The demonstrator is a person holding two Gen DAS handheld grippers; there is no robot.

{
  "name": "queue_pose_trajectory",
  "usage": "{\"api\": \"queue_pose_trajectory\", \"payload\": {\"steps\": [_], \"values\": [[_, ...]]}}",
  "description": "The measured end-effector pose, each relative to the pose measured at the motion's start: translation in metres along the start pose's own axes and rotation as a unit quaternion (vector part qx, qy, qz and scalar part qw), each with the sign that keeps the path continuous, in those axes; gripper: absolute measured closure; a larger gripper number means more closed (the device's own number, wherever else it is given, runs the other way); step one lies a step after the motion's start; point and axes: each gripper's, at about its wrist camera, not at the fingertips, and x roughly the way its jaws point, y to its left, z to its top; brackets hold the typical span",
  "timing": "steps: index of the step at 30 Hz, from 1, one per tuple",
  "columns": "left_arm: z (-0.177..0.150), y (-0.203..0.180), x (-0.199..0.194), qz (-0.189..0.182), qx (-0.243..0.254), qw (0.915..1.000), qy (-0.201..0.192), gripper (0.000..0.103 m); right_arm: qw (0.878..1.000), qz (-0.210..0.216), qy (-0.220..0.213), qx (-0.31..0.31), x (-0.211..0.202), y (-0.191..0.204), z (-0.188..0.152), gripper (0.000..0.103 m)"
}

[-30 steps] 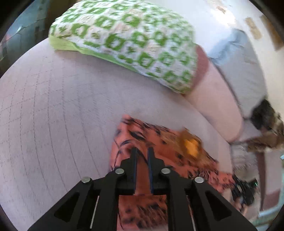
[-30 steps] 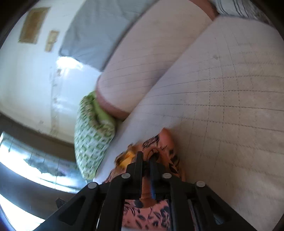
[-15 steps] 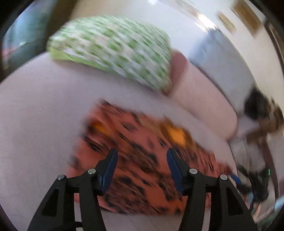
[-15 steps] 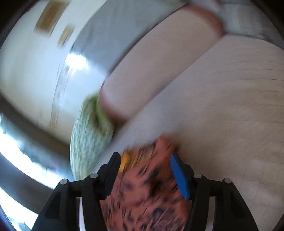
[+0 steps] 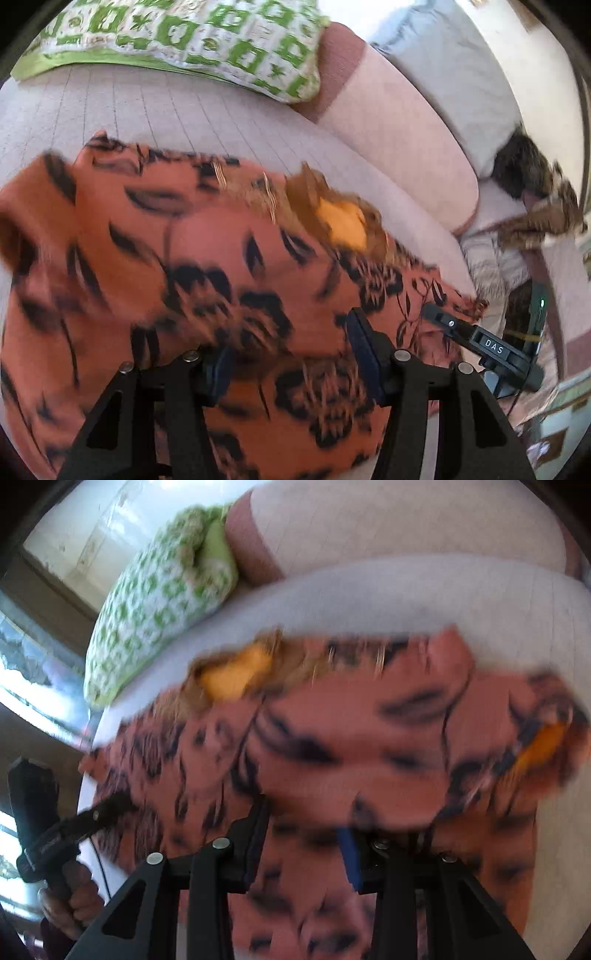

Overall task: Fold small clothes
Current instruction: 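Release the hem and flatten the folded blouse with both grippers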

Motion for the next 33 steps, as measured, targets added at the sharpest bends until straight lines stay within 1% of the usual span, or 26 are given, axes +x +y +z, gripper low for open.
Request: {"api": "queue_pose_trajectory", "payload": {"steps": [2, 3, 4, 6, 7, 8, 9, 11, 13, 15, 17, 18, 19, 20, 22, 25, 27, 28, 31, 33], "values": [[0.019, 0.002, 0.003, -0.008, -0.013, 0.9998, -0.012, 0.045, 0.999, -0.007, -0.043, 0.006, -0.001, -0.004, 0.018, 0.064], [0.031, 0.002, 0.005, -0.003, -0.016, 0.9996, -0.023, 0.045, 0.998, -0.010, -0.056, 0.008, -0.002, -0.006, 0.025, 0.064], [0.043, 0.004, 0.004, 0.005, -0.018, 0.9992, -0.035, 0.045, 0.997, -0.012, -0.080, 0.017, -0.002, -0.010, 0.035, 0.064], [0.058, 0.006, 0.004, 0.016, -0.024, 0.9978, -0.059, 0.045, 0.994, -0.007, -0.101, 0.030, 0.000, -0.014, 0.047, 0.063], [0.067, 0.011, 0.003, 0.024, -0.031, 0.9965, -0.074, 0.045, 0.992, -0.016, -0.118, 0.037, 0.000, -0.018, 0.052, 0.063], [0.071, 0.012, 0.000, 0.031, -0.035, 0.9949, -0.090, 0.045, 0.991, -0.021, -0.126, 0.041, -0.002, -0.020, 0.056, 0.063], [0.073, 0.015, -0.006, 0.037, -0.036, 0.9935, -0.101, 0.045, 0.989, -0.020, -0.137, 0.049, -0.004, -0.025, 0.058, 0.063], [0.069, 0.013, -0.018, 0.046, -0.030, 0.9906, -0.125, 0.045, 0.988, -0.011, -0.145, 0.059, -0.009, -0.031, 0.057, 0.063], [0.059, 0.007, -0.030, 0.052, -0.016, 0.9890, -0.138, 0.045, 0.988, -0.005, -0.145, 0.054, -0.016, -0.033, 0.054, 0.063], [0.049, 0.003, -0.044, 0.059, -0.018, 0.9870, -0.149, 0.045, 0.988, 0.000, -0.146, 0.041, -0.024, -0.026, 0.050, 0.063], [0.035, 0.001, -0.059, 0.046, -0.026, 0.9864, -0.156, 0.042, 0.989, 0.017, -0.141, 0.039, -0.031, -0.018, 0.041, 0.063], [0.028, -0.002, -0.061, 0.045, -0.027, 0.9874, -0.150, 0.042, 0.990, 0.037, -0.131, 0.036, -0.032, -0.011, 0.039, 0.063], [0.022, -0.005, -0.061, 0.053, -0.030, 0.9880, -0.142, 0.042, 0.992, 0.046, -0.113, 0.027, -0.032, -0.002, 0.034, 0.063], [0.015, -0.006, -0.061, 0.060, -0.035, 0.9884, -0.135, 0.042, 0.994, 0.045, -0.099, 0.017, -0.029, 0.007, 0.031, 0.063], [0.000, -0.006, -0.062, 0.062, -0.044, 0.9887, -0.129, 0.042, 0.996, 0.052, -0.075, -0.008, -0.025, 0.024, 0.021, 0.063], [-0.012, 0.003, -0.066, 0.122, -0.056, 0.9816, -0.136, 0.042, 0.997, 0.059, -0.039, -0.038, -0.012, 0.050, 0.008, 0.063], [-0.018, 0.016, -0.067, 0.160, -0.063, 0.9758, -0.136, 0.042, 0.997, 0.052, -0.017, -0.063, 0.003, 0.068, 0.001, 0.063], [-0.017, 0.024, -0.068, 0.176, -0.070, 0.9726, -0.135, 0.042, 0.996, 0.037, 0.003, -0.084, 0.016, 0.082, -0.003, 0.063], [-0.014, 0.043, -0.072, 0.179, -0.087, 0.9699, -0.140, 0.042, 0.991, 0.008, 0.031, -0.129, 0.049, 0.113, -0.002, 0.063], [-0.008, 0.050, -0.070, 0.189, -0.087, 0.9690, -0.132, 0.042, 0.989, -0.014, 0.042, -0.143, 0.068, 0.127, 0.006, 0.063]]}}
